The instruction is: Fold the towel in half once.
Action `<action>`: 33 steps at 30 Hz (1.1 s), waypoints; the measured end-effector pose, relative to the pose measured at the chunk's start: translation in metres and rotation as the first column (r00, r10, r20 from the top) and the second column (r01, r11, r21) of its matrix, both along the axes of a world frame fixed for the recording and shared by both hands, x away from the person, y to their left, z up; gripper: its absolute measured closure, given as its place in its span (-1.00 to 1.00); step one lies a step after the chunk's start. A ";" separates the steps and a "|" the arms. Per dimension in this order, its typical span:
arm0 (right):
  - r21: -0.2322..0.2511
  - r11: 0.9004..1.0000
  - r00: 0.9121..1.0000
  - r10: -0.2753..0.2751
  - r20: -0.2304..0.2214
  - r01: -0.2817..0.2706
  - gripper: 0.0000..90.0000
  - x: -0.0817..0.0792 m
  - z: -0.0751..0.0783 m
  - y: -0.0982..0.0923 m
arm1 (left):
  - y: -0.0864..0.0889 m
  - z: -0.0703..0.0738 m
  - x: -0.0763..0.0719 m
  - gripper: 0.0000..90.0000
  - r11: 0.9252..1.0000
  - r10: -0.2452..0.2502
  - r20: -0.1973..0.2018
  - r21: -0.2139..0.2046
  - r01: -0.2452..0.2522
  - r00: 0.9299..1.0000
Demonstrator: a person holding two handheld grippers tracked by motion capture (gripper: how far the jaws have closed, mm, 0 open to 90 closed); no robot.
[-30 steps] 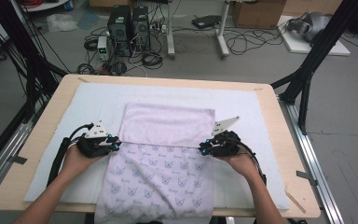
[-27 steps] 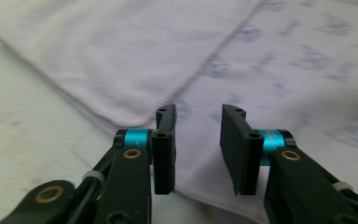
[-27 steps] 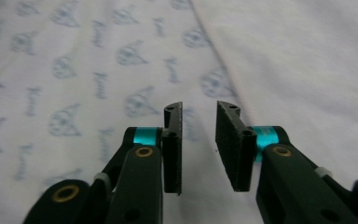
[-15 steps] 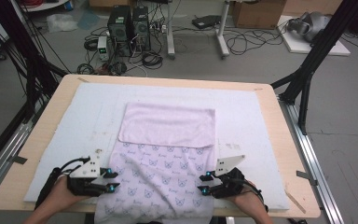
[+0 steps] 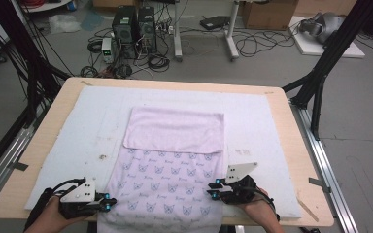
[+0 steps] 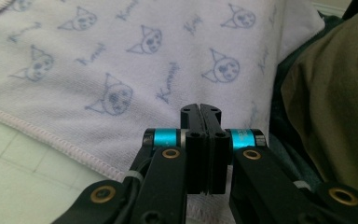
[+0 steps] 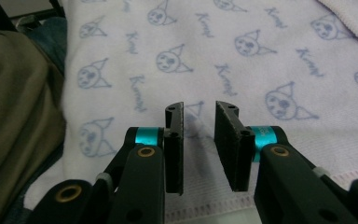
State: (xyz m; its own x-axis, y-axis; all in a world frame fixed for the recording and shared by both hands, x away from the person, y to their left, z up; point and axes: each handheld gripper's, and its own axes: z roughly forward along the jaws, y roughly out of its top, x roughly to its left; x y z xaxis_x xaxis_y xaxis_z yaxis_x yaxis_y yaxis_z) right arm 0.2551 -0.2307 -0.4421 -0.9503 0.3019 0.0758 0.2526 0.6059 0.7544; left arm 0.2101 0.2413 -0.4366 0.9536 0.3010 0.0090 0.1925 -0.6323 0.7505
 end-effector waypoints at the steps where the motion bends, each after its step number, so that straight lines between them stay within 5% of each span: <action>1: -0.001 1.000 1.000 -0.002 0.005 0.002 0.56 -0.001 0.000 0.000 | -0.001 0.000 0.001 0.86 1.000 0.005 0.003 -0.002 -0.005 1.000; 7: 0.008 1.000 1.000 0.000 0.030 0.000 0.48 -0.003 0.008 0.003 | -0.010 0.008 0.019 0.54 0.999 0.045 0.043 -0.003 -0.045 0.998; 12: 0.021 0.998 0.997 -0.066 0.043 0.065 0.39 0.032 0.018 -0.003 | -0.014 0.016 0.057 0.53 0.987 0.157 0.069 -0.049 -0.154 0.985; 18: 0.012 0.992 0.991 -0.127 0.027 0.127 0.29 0.077 0.024 -0.004 | -0.024 0.015 0.105 0.51 0.968 0.249 0.089 -0.045 -0.246 0.964; 20: 0.005 0.989 0.988 -0.151 0.030 0.151 0.26 0.090 0.025 -0.004 | -0.026 0.014 0.121 0.52 0.963 0.267 0.061 -0.048 -0.264 0.962; 22: -0.007 0.986 0.986 -0.164 0.030 0.164 0.24 0.102 0.024 -0.005 | -0.026 0.012 0.136 0.52 0.951 0.307 0.033 -0.053 -0.305 0.951; 24: -0.015 0.984 0.984 -0.175 0.025 0.175 0.21 0.114 0.021 -0.006 | -0.024 0.008 0.146 0.51 0.938 0.342 0.046 -0.070 -0.338 0.939; 25: -0.020 0.983 0.983 -0.181 0.021 0.181 0.18 0.119 0.020 -0.006 | -0.026 0.005 0.152 0.43 0.937 0.348 0.043 -0.046 -0.346 0.937; 30: -0.036 0.981 0.981 -0.193 -0.016 0.193 0.14 0.131 0.009 -0.007 | -0.033 -0.007 0.162 0.30 0.944 0.329 0.023 0.004 -0.329 0.944; 33: -0.075 0.981 0.982 -0.185 -0.038 0.181 0.27 0.132 0.004 -0.006 | -0.034 -0.006 0.163 0.50 0.940 0.340 0.040 0.005 -0.341 0.939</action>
